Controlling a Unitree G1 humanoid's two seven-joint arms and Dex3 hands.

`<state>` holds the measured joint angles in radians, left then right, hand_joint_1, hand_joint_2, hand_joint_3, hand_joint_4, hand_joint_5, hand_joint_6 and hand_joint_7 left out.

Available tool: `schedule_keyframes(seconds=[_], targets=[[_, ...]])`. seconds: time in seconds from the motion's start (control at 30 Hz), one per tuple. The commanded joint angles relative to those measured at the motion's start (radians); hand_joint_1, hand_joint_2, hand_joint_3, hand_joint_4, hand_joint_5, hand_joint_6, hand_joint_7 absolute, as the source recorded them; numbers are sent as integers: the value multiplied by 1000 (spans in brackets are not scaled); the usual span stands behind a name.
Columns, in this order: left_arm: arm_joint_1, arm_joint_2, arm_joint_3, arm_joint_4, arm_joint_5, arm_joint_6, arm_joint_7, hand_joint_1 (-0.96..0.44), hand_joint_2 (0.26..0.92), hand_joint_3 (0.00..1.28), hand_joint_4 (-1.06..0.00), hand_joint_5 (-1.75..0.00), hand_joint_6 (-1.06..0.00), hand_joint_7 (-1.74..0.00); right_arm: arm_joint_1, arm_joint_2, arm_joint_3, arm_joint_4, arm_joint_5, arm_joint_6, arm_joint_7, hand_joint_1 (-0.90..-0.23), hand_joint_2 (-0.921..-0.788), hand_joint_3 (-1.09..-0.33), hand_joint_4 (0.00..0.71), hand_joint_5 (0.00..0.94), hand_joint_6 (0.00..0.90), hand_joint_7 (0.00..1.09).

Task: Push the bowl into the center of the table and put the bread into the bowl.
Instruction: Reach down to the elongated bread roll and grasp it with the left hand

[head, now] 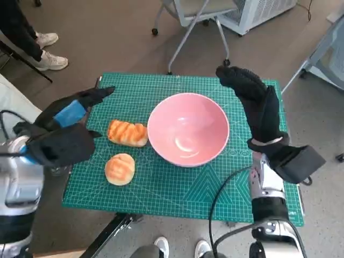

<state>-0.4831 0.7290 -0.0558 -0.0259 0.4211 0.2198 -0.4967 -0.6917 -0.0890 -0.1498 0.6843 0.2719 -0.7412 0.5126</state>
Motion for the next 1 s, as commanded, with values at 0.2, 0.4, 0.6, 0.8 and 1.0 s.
schedule_keyframes(seconds=[0.2, 0.4, 0.6, 0.8, 1.0], targets=[[-68, -49, -75, 138, 26, -34, 36, 225, 800, 17, -197, -1, -362, -4, 15, 0, -7, 26, 14, 2, 11, -664, -921, -743, 215, 0, 125, 431], [-128, -82, -127, 271, 43, -96, 67, 203, 799, 16, -212, -5, -376, -8, 17, 0, -9, 28, 21, 6, 14, -662, -921, -742, 216, 0, 122, 438], [-184, -110, -182, 383, 80, -118, 79, 171, 797, 15, -215, -3, -383, -7, 22, 0, -11, 20, 27, 14, 15, -656, -921, -743, 215, 0, 118, 444], [-232, -141, -235, 472, 117, -86, 61, 148, 798, 15, -211, 0, -372, -1, 33, -1, -11, 1, 31, 21, 10, -660, -921, -743, 219, 2, 120, 453], [-288, -164, -268, 616, 121, -98, 45, 131, 800, 16, -201, 0, -356, 0, 44, -6, -12, -7, 31, 21, 5, -662, -921, -743, 220, 2, 119, 461]])
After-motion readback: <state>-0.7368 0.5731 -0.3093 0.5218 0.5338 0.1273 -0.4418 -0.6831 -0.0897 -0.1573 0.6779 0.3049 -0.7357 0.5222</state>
